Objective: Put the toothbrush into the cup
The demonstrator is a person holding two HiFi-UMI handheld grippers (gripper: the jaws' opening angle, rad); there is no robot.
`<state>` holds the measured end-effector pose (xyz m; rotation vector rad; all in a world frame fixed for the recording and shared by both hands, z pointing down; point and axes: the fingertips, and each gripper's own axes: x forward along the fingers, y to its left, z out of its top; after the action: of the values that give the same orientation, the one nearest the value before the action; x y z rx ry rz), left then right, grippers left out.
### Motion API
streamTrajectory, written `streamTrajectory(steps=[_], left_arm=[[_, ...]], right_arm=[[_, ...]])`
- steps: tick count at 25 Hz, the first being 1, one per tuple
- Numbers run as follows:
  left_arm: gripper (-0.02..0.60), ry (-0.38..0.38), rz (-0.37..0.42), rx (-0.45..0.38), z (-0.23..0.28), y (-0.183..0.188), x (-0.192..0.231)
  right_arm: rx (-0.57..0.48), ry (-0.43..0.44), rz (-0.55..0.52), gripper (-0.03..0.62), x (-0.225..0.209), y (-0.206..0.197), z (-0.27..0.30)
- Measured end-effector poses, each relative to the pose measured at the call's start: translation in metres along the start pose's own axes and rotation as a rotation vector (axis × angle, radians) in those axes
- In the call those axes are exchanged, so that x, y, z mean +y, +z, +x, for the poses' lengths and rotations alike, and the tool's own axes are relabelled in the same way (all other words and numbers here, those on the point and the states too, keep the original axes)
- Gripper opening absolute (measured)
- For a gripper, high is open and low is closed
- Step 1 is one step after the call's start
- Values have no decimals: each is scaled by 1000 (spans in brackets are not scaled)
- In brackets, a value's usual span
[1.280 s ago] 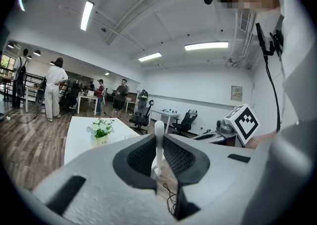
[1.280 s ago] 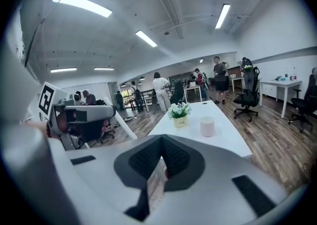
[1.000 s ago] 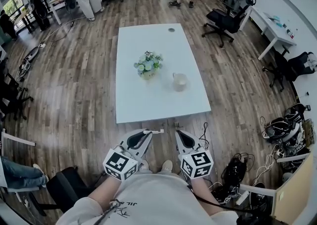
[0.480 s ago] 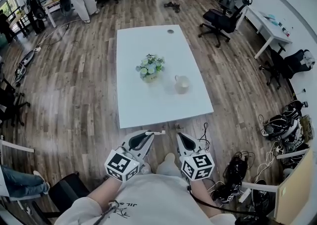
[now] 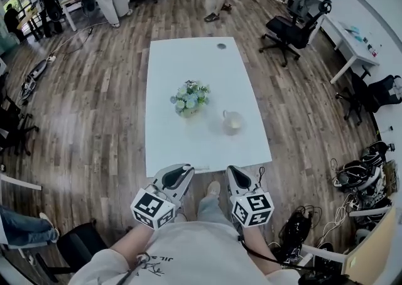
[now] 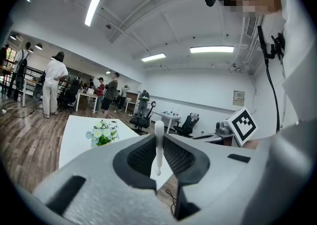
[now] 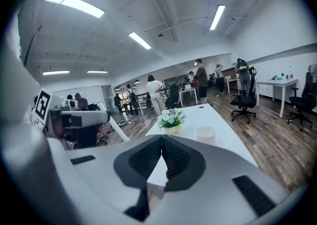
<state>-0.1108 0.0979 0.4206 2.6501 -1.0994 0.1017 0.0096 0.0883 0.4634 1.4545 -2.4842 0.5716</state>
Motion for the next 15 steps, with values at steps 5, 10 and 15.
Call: streamTrajectory(steps=[5, 10, 15], left_arm=[[54, 43, 5, -26, 53, 26, 23], [54, 94, -8, -35, 99, 42, 39], [54, 130, -13, -29, 125, 49, 49]], right_arm=[[2, 36, -28, 18, -46, 35, 33], [15, 81, -60, 18, -87, 62, 58], [19, 85, -59, 18, -121, 75, 77]])
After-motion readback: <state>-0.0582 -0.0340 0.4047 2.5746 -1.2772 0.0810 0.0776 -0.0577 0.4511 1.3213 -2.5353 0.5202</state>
